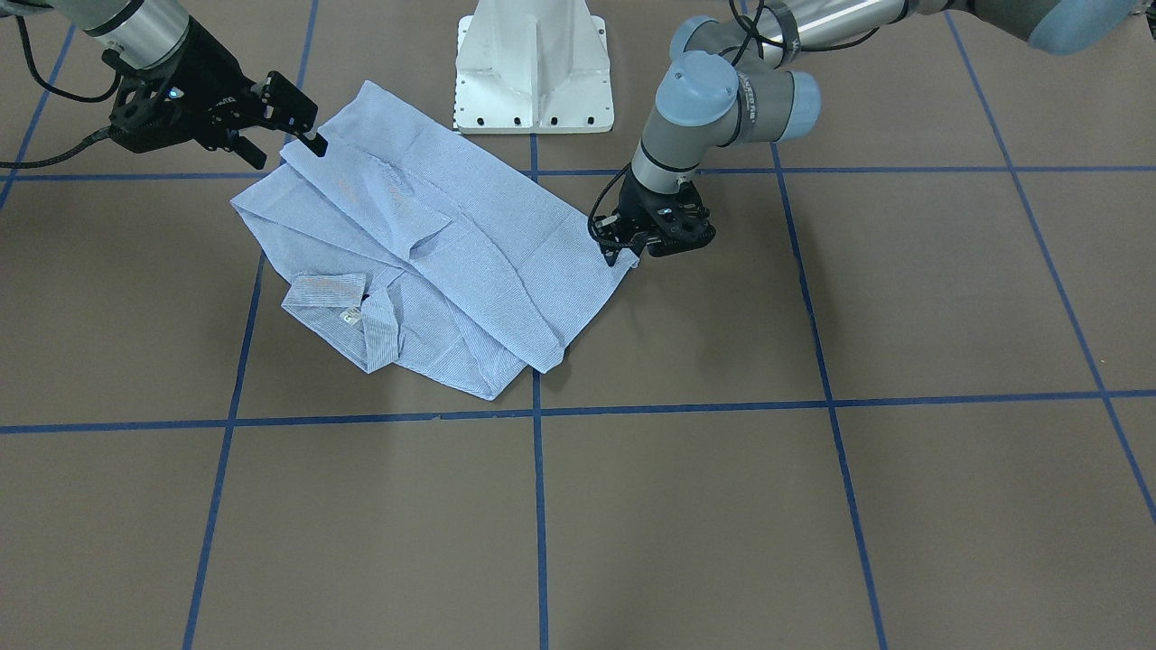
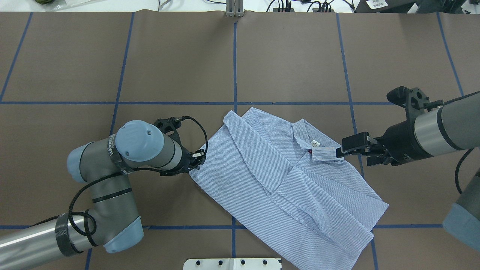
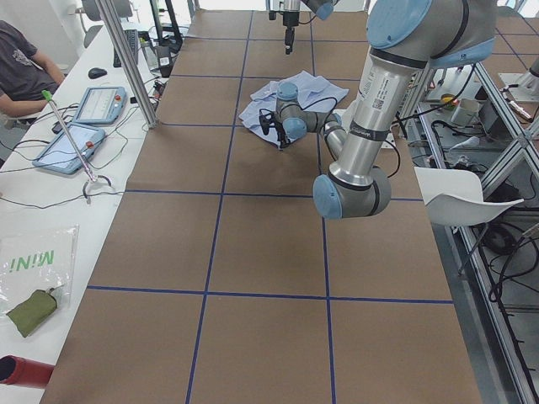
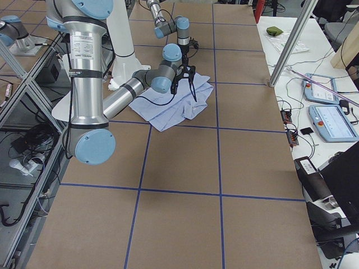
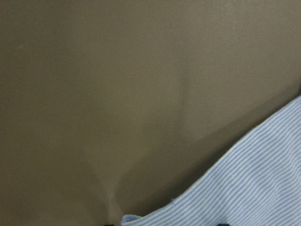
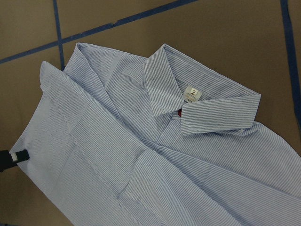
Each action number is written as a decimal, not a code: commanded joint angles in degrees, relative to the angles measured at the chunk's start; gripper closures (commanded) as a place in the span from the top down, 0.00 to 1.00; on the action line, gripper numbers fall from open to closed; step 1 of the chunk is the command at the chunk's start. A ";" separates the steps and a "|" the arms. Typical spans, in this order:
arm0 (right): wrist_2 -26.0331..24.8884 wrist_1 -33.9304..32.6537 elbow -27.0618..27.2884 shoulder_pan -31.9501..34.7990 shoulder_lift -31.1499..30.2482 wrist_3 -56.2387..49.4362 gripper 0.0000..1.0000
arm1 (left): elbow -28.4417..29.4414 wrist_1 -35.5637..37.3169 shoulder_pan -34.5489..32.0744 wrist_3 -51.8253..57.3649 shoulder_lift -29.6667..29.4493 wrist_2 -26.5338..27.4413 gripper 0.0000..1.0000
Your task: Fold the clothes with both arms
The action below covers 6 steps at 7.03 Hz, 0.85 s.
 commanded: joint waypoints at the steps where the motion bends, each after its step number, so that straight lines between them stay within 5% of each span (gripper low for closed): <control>1: -0.09 -0.09 -0.02 0.14 -0.13 0.00 1.00 | -0.63 0.17 0.00 -0.15 -0.05 -0.40 0.00; 6: -0.88 0.00 -0.98 1.80 0.13 -0.35 1.00 | 2.85 -0.44 -8.67 6.32 -1.97 -0.05 0.00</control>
